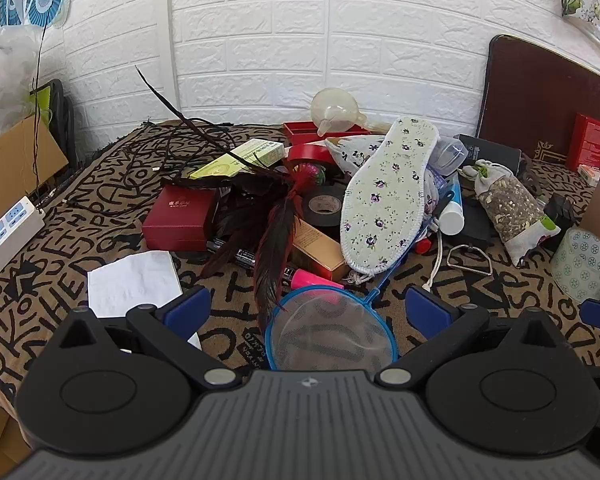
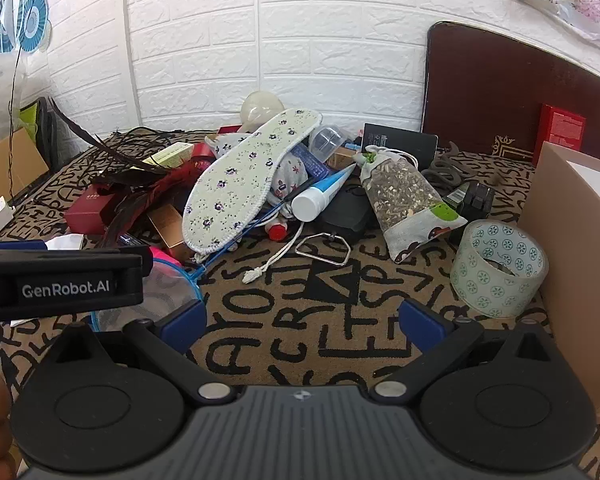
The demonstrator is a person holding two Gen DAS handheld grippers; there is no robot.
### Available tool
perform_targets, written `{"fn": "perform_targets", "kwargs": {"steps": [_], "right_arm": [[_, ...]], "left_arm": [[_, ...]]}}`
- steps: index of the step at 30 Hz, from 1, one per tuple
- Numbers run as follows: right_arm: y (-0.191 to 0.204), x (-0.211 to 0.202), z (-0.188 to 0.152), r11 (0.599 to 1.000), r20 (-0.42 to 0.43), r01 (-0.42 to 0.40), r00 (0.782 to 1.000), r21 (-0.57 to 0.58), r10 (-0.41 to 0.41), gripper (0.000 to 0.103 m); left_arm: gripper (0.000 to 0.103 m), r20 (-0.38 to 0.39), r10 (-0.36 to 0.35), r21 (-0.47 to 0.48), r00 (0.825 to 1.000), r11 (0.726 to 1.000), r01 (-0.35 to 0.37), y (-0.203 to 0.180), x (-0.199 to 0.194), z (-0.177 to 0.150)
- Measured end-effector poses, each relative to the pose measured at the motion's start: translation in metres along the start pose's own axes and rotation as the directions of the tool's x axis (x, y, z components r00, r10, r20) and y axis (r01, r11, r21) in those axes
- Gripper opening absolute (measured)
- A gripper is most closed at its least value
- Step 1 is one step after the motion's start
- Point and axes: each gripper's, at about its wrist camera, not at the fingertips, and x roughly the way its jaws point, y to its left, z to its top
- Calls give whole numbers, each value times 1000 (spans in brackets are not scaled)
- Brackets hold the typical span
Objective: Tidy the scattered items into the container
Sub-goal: 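Reach the left gripper toward the white floral insole in the pile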
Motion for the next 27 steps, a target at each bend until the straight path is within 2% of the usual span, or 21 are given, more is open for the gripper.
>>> {"fn": "perform_targets", "kwargs": {"steps": [7, 13, 16, 18, 19, 21, 23, 27], "right_arm": [[1, 3, 1, 1000, -1, -6, 1000, -4, 6, 103], [1, 8, -2, 1000, -24, -4, 1000, -10, 4, 103], [2, 10, -4, 1000, -33, -8, 999, -18, 7, 103], [1, 10, -4, 1000, -28, -13, 1000, -1, 13, 103], [0, 10, -3, 1000, -26, -11, 1000, 2, 11, 103], [0, 12, -2, 1000, -27, -7, 1000, 5, 7, 103], [-1, 13, -3, 1000, -29, -11, 1000, 12, 11, 103], [2, 15, -4, 1000, -37, -20, 999, 4, 20, 103]], "left_arm": [[103, 7, -15, 13, 1000, 1000, 15, 4, 2, -1], [103, -26, -26, 4, 999, 1000, 26, 12, 21, -11], [103, -103, -60, -56, 993, 997, 54, 23, 37, -16], [103, -196, -74, -91, 978, 994, 58, 29, 51, -20], [103, -216, -63, -78, 974, 996, 47, 29, 56, -23], [103, -184, -13, 33, 983, 999, 20, 21, 52, -28], [103, -157, -2, 102, 988, 995, 19, 15, 48, -32], [103, -197, -54, 13, 979, 998, 58, 28, 46, -31]]}}
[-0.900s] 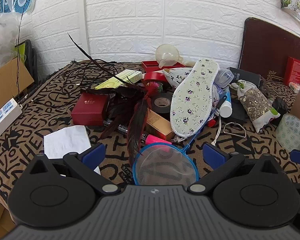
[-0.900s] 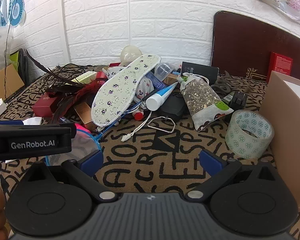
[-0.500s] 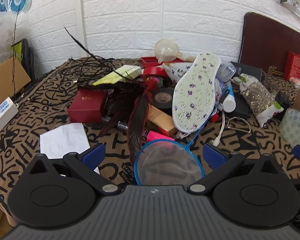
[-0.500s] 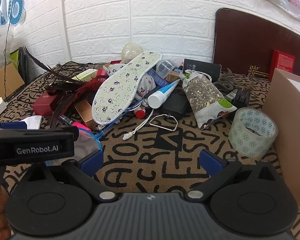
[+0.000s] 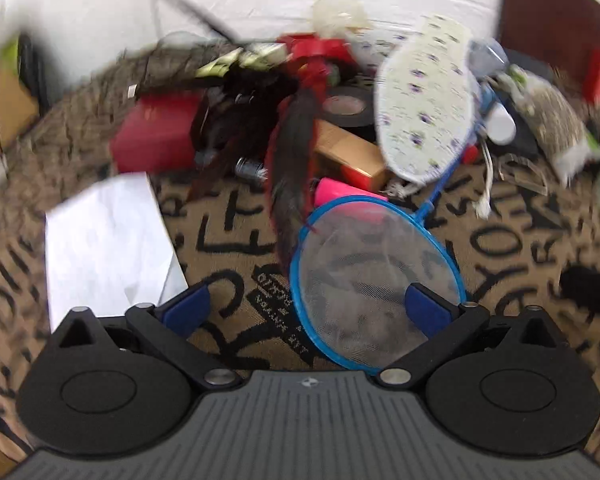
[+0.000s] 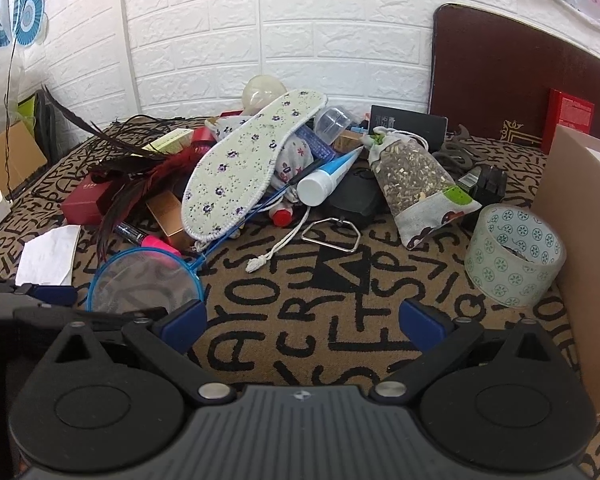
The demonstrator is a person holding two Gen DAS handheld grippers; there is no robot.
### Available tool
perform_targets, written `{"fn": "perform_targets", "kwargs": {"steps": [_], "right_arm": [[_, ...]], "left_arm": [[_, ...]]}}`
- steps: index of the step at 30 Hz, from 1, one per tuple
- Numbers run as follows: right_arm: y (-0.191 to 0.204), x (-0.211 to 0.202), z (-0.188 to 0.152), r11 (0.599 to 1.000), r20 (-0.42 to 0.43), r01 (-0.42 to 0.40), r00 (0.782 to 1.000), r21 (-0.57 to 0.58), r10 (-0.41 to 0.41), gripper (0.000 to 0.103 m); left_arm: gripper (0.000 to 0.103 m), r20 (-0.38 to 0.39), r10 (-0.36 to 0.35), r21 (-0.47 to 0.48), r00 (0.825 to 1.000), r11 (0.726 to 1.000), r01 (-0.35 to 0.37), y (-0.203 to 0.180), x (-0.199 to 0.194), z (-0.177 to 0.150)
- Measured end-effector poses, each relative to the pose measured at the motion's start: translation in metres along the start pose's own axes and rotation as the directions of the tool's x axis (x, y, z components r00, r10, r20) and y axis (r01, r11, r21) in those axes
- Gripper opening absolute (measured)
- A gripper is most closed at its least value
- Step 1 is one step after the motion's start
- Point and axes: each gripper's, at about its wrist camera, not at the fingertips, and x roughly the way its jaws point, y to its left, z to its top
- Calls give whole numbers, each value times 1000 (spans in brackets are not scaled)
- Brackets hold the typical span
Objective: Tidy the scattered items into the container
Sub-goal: 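Reach the left gripper toward the white floral insole in the pile, then close the left gripper on the insole's edge and lift it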
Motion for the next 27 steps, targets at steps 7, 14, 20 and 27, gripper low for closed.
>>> {"fn": "perform_targets", "kwargs": {"steps": [7, 14, 20, 27], "right_arm": [[-6, 1, 2, 1000, 6, 3, 1000, 20, -3, 103], [-22, 6, 5, 999, 21, 42, 999, 22, -43, 103], [-42, 6, 15, 990, 91, 139, 986, -22, -136, 103], [-52, 15, 22, 991, 88, 131, 988, -9, -130, 103]], "left_arm": [[103, 59, -53, -25, 997, 998, 55, 8, -27, -3], [103, 168, -105, 124, 980, 989, 84, -20, -38, 28], [103, 172, -158, 155, 972, 979, 132, -31, 5, 68], [82, 135, -206, 163, 969, 969, 184, -33, 37, 81]]}}
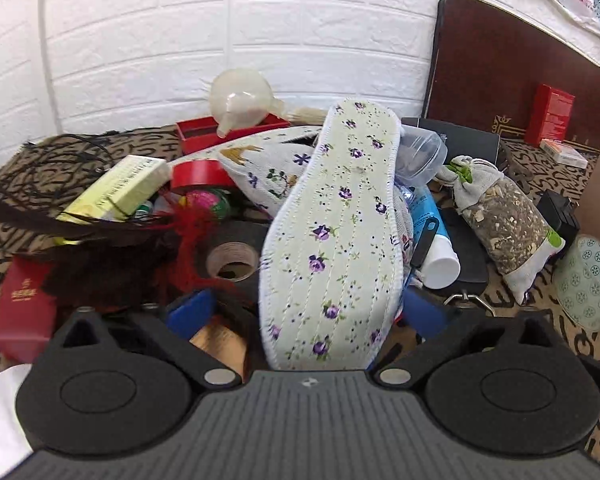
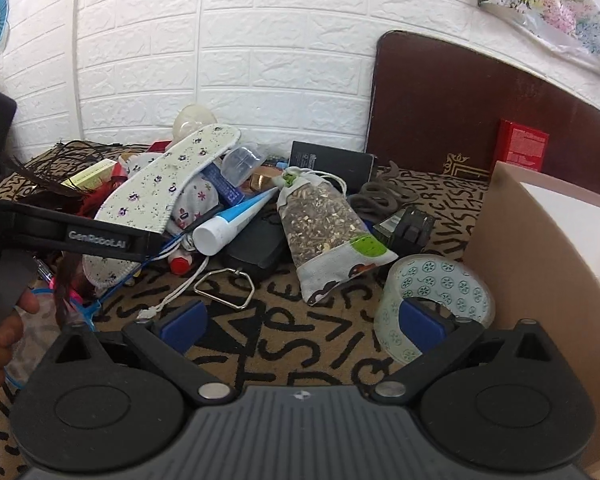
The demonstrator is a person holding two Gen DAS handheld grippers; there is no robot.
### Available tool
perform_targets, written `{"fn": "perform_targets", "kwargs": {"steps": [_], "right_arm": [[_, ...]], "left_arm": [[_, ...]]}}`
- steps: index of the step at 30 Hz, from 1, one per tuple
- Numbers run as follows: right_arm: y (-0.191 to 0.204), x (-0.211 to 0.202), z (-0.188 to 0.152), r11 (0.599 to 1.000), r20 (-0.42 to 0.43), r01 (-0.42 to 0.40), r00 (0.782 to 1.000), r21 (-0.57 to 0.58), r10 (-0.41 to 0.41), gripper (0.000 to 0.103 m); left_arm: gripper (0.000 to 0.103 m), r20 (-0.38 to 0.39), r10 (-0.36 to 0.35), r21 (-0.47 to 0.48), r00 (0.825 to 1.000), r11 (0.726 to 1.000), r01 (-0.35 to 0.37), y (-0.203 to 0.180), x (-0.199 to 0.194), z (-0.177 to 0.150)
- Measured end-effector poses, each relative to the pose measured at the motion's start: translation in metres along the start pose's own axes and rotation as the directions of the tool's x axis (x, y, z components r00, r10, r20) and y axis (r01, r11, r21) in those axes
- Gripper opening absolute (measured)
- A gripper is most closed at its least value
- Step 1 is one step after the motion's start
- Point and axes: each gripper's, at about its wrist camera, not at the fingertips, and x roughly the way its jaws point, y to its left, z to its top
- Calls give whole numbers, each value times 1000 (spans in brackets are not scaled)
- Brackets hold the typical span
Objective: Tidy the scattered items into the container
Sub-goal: 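Close the left gripper on the insole's edge and lift it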
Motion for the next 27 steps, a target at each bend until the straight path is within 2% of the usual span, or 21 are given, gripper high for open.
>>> {"fn": "perform_targets", "kwargs": {"steps": [1, 4, 7, 8, 9, 12, 16, 19, 21, 23, 27], "right_arm": [[0, 1, 0, 1000, 7, -7, 1000, 0, 7, 103], [-2, 5, 3, 1000, 33, -18, 999, -5, 18, 103], [-2, 10, 8, 999, 35, -41, 999, -8, 41, 103], [-2, 11, 8, 999, 35, -48, 998, -6, 48, 103], [-1, 12, 9, 998, 34, -59, 998, -4, 59, 103], [3, 13, 10, 994, 48, -107, 993, 3, 107, 103], [9, 11, 18, 990, 68, -137, 988, 25, 135, 103], [15, 12, 37, 975, 95, -210, 975, 74, 202, 103], [28, 14, 51, 970, 115, -238, 966, 53, 231, 103], [44, 19, 63, 972, 119, -236, 965, 17, 232, 103], [76, 37, 72, 981, 73, -168, 982, -94, 175, 103]], "left_arm": [[69, 8, -14, 7, 1000, 1000, 14, 0, -2, 0], [43, 48, -42, 26, 998, 999, 40, 2, -10, -5], [22, 83, -79, 22, 993, 997, 78, 7, -24, -10], [12, 86, -100, 20, 991, 995, 99, 9, -27, -11], [8, 89, -112, 22, 990, 994, 110, 8, -30, -12], [6, 111, -121, 61, 986, 992, 115, 2, -39, -17], [6, 100, -141, 78, 985, 988, 134, -6, -38, -24], [6, 107, -144, 101, 984, 986, 134, -12, -37, -28], [6, 93, -148, 80, 985, 987, 140, -13, -32, -28], [7, 83, -149, 59, 985, 988, 145, -12, -28, -29], [7, 77, -145, 59, 986, 988, 141, -12, -24, -28]]}}
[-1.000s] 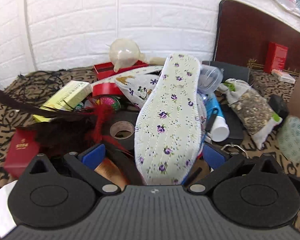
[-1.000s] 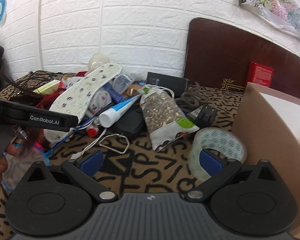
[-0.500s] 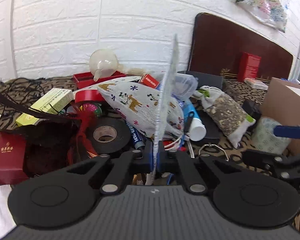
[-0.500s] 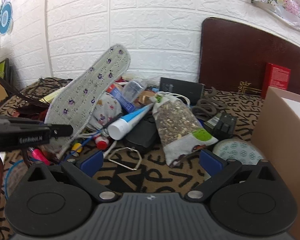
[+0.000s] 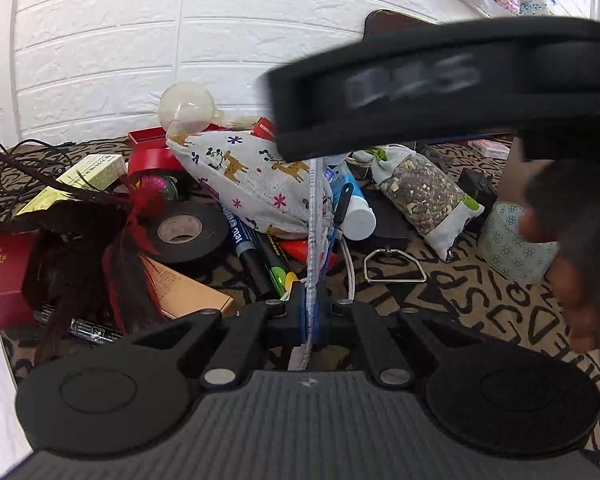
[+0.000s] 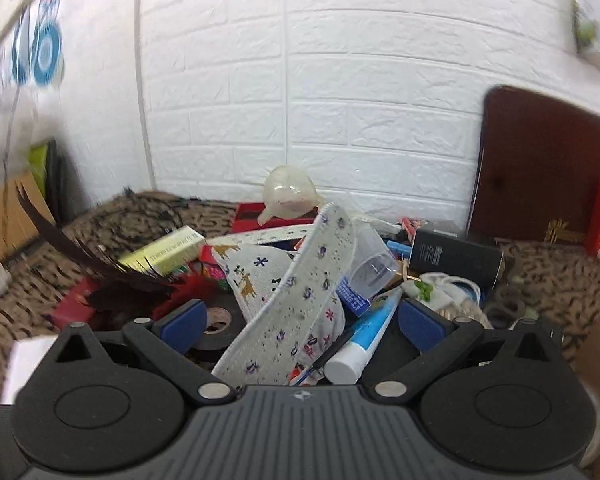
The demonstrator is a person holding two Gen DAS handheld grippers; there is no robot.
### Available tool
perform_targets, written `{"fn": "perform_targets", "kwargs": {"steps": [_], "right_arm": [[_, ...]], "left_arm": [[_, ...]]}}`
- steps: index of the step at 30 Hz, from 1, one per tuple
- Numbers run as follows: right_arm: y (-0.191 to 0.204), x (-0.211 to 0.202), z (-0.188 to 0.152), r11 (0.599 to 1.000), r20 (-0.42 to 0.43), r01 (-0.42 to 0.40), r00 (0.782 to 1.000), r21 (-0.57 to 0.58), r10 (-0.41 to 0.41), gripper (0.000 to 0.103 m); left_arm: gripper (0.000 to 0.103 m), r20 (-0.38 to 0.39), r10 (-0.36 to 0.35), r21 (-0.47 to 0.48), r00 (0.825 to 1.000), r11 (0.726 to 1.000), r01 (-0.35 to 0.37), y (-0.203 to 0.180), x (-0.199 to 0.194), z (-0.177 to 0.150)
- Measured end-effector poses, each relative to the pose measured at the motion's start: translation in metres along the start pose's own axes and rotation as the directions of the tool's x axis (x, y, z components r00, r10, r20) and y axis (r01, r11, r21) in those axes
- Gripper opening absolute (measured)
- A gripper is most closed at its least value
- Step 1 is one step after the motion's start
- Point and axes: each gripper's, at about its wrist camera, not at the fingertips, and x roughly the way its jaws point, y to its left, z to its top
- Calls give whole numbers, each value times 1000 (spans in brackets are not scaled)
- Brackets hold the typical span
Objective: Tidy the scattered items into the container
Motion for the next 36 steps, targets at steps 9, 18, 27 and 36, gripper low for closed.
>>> {"fn": "perform_targets", "kwargs": {"steps": [9, 18, 27, 36], "right_arm": [[-22, 19, -16, 993, -78, -86, 993, 85, 93, 47], [-31, 6, -36, 995, -114, -38, 992, 89, 48, 47], [-32, -21, -50, 986, -139, -99, 983, 132, 117, 48], [-16, -61, -69, 966, -176, -247, 951, 70, 256, 69]], "left_arm": [[9, -13, -4, 36, 1000, 999, 5, 14, 7, 7], [14, -18, 26, 33, 1000, 999, -25, 25, 10, 8], [15, -9, 33, 100, 999, 994, -32, 13, -17, -4], [15, -12, 51, 236, 999, 971, -46, 24, -54, -33]]}}
